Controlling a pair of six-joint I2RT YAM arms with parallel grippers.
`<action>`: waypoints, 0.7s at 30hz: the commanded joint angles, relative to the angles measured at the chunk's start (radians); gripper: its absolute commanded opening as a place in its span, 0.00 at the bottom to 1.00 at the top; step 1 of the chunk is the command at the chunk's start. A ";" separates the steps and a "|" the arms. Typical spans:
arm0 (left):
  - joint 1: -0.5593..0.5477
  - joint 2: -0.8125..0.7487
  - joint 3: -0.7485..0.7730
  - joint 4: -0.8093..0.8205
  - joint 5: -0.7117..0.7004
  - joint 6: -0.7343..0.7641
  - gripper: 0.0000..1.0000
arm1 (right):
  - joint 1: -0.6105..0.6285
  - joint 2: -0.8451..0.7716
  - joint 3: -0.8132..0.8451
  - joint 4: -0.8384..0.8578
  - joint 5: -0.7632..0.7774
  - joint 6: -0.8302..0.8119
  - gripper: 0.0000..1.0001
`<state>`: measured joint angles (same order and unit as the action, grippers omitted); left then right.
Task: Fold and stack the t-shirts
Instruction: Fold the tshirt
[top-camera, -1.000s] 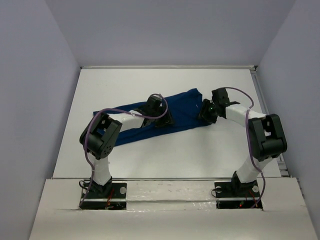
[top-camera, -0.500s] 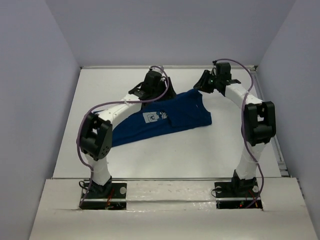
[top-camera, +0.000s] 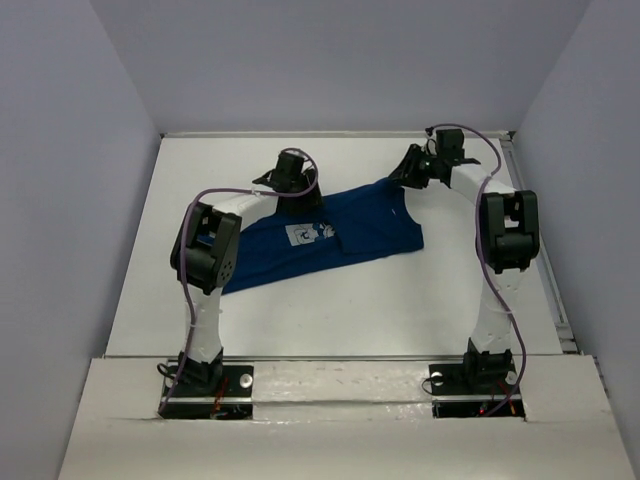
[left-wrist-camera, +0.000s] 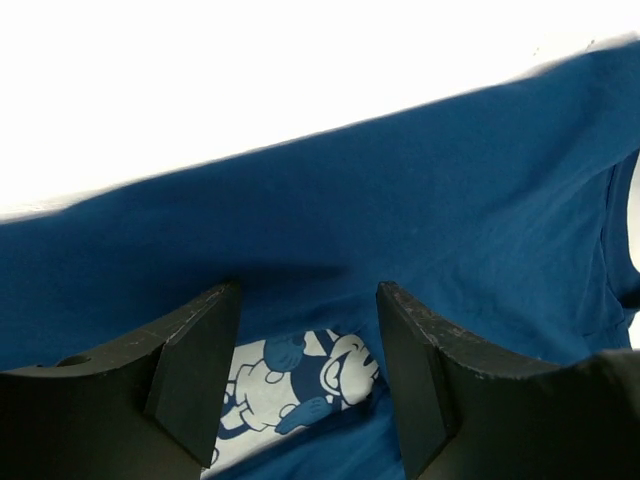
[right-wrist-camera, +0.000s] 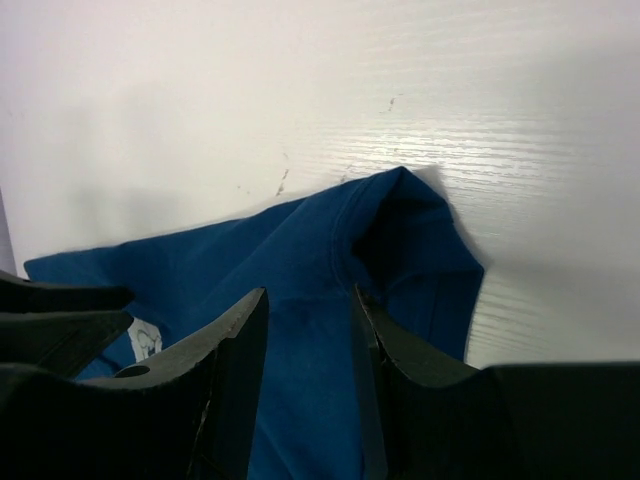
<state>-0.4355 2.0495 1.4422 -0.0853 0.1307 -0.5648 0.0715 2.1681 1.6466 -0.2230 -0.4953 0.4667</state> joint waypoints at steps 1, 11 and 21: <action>0.009 -0.017 -0.011 0.042 0.018 0.013 0.56 | 0.002 0.025 0.036 0.063 -0.087 0.001 0.43; 0.018 -0.005 -0.037 0.053 0.023 0.003 0.56 | 0.002 0.058 0.035 0.102 -0.058 0.043 0.46; 0.018 0.011 -0.040 0.056 0.026 -0.001 0.56 | -0.007 0.093 0.054 0.108 -0.061 0.049 0.48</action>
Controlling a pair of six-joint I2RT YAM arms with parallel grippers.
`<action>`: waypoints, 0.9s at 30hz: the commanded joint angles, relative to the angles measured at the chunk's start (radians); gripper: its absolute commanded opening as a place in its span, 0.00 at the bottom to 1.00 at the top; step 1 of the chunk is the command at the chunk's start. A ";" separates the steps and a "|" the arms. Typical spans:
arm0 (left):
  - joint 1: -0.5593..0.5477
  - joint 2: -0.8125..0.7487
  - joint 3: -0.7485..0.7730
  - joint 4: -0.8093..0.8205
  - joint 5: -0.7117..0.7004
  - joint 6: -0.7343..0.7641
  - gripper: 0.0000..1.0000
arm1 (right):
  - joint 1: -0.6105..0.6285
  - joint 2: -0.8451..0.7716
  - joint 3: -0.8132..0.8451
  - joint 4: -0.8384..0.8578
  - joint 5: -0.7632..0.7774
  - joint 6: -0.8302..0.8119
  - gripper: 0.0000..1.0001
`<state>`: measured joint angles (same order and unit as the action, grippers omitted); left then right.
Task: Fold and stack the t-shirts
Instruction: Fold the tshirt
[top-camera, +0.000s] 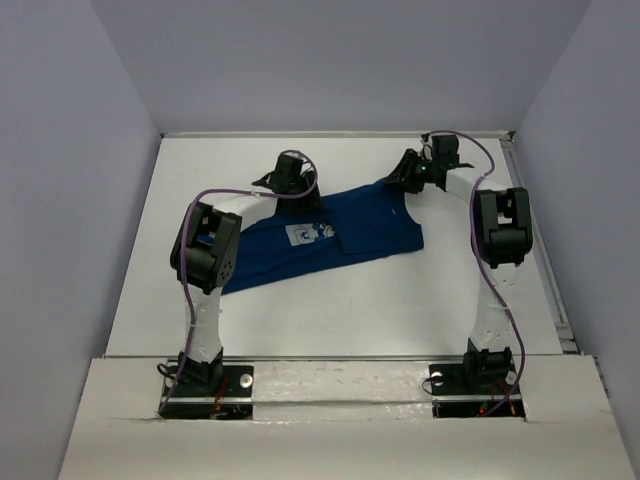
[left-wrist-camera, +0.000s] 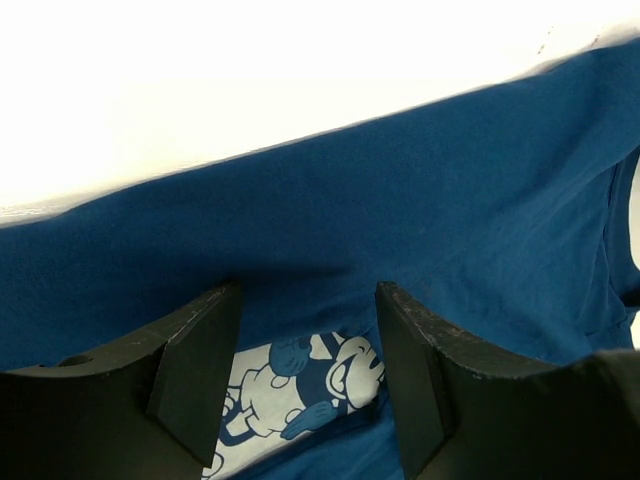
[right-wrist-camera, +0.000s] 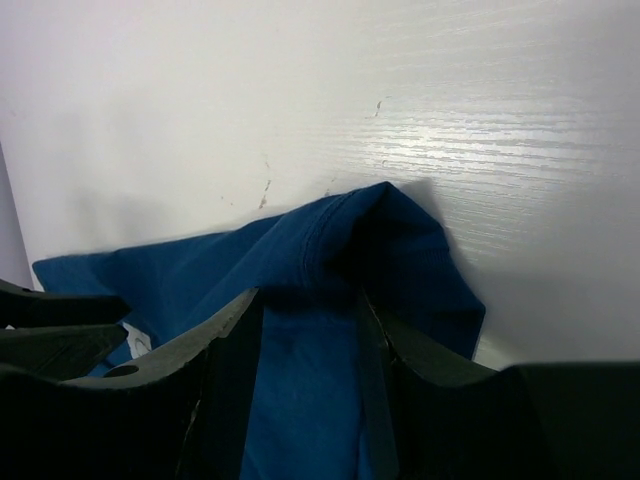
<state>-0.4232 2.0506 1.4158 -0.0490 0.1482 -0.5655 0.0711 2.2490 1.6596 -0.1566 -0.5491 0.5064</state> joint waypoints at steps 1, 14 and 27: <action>0.015 0.010 -0.018 0.024 0.011 -0.005 0.56 | -0.007 0.032 0.061 0.035 -0.017 0.017 0.44; 0.034 0.006 -0.051 0.032 -0.015 -0.019 0.55 | -0.037 0.003 -0.030 0.134 0.087 0.098 0.00; 0.043 -0.015 -0.118 0.043 -0.032 -0.063 0.55 | -0.068 0.015 0.039 0.026 0.198 0.086 0.43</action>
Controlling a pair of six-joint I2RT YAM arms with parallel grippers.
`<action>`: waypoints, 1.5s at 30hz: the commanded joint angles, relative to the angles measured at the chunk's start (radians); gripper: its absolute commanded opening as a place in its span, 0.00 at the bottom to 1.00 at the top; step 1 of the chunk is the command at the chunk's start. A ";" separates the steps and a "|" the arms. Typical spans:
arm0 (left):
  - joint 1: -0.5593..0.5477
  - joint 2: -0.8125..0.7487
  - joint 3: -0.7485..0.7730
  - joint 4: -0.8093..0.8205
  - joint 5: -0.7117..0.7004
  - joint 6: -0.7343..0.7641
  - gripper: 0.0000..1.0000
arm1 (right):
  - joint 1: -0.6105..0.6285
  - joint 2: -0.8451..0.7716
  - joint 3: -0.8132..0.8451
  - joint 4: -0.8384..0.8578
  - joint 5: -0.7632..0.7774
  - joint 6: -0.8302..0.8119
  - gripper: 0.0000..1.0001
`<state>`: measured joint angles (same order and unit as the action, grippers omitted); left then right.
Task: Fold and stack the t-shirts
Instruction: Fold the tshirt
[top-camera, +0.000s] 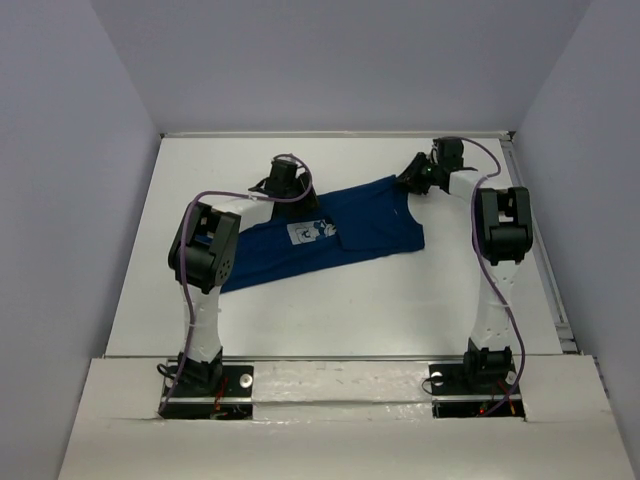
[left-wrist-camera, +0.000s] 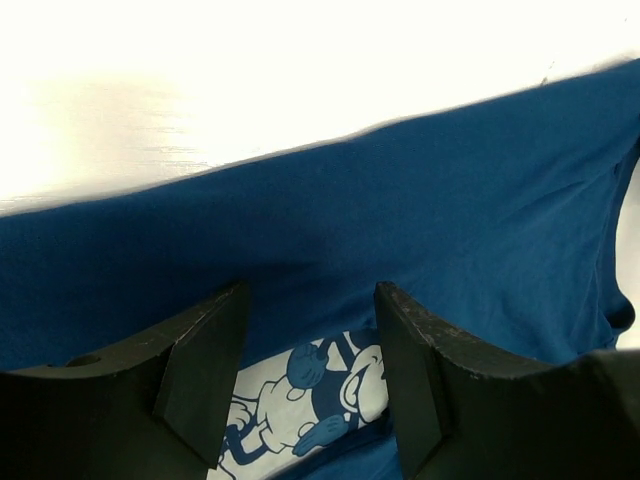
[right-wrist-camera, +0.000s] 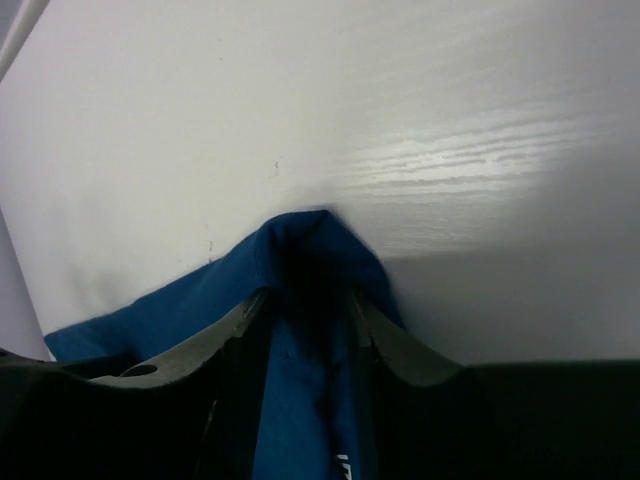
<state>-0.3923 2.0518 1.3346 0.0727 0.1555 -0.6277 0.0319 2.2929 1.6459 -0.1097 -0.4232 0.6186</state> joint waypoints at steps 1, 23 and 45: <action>0.012 -0.022 -0.035 -0.079 -0.034 -0.003 0.55 | -0.029 -0.042 0.049 -0.021 0.070 -0.031 0.48; 0.012 -0.091 0.003 -0.071 -0.005 0.019 0.55 | 0.137 -0.072 0.052 0.030 -0.104 0.078 0.00; 0.021 -0.327 0.072 -0.177 -0.017 0.082 0.55 | 0.043 -0.272 -0.103 -0.002 -0.178 0.067 0.79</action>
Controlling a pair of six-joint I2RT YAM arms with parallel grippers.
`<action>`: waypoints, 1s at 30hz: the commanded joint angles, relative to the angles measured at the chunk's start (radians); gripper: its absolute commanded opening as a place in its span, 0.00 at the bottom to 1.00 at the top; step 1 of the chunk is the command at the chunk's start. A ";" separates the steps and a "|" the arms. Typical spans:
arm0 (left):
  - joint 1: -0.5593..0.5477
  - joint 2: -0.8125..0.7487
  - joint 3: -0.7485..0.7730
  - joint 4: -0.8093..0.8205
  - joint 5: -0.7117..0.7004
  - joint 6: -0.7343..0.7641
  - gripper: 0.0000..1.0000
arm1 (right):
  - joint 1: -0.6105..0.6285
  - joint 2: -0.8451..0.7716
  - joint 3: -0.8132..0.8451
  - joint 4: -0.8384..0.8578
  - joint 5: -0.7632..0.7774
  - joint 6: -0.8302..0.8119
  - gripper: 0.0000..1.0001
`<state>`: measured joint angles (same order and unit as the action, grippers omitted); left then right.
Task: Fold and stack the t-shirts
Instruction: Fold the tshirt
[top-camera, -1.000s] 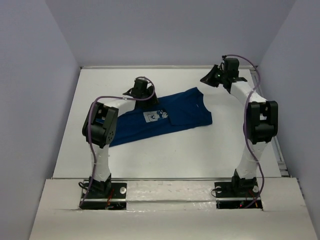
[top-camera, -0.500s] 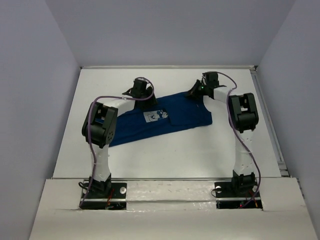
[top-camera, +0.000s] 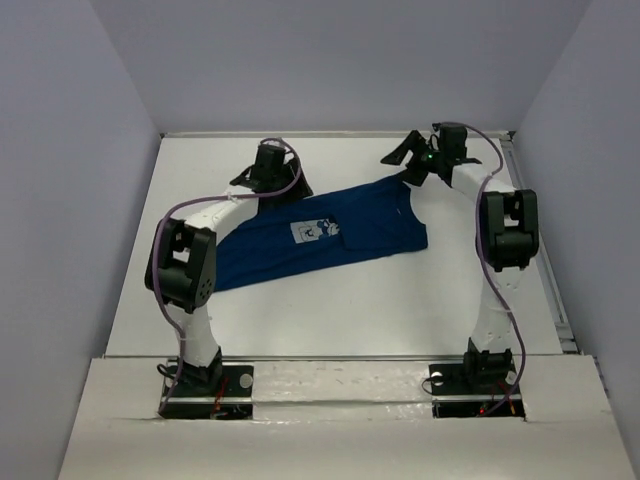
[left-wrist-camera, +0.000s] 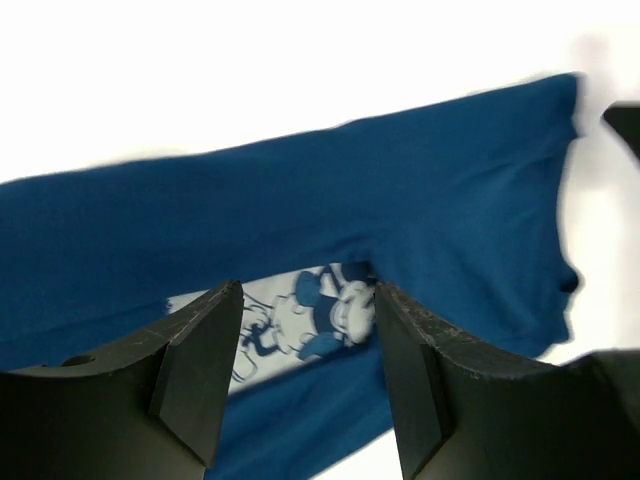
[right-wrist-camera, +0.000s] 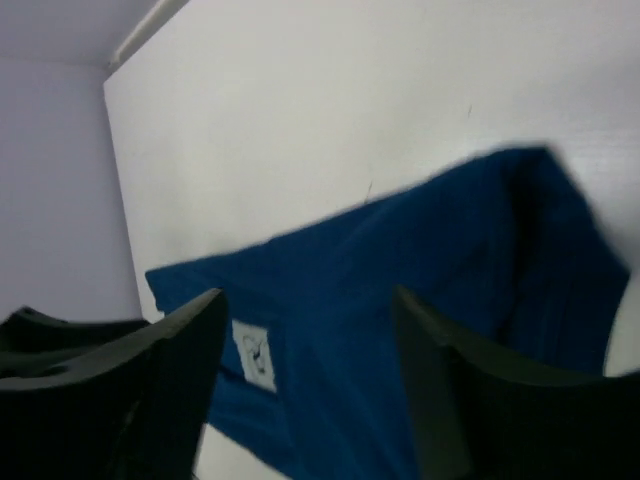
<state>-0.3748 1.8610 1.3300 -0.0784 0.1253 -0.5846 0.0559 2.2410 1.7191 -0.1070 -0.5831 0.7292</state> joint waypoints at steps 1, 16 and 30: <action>0.004 -0.158 0.081 -0.030 0.019 0.043 0.55 | 0.034 -0.309 -0.238 0.001 -0.006 -0.062 0.65; -0.088 -0.647 -0.043 -0.125 -0.053 0.042 0.00 | 0.214 -0.440 -0.589 -0.063 0.276 -0.203 0.00; -0.088 -0.803 -0.012 -0.408 -0.213 0.065 0.07 | 0.245 0.214 0.228 -0.074 0.149 -0.058 0.00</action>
<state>-0.4637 1.0767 1.3014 -0.3977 -0.0322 -0.5377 0.2729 2.2288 1.6115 -0.2256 -0.3565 0.5861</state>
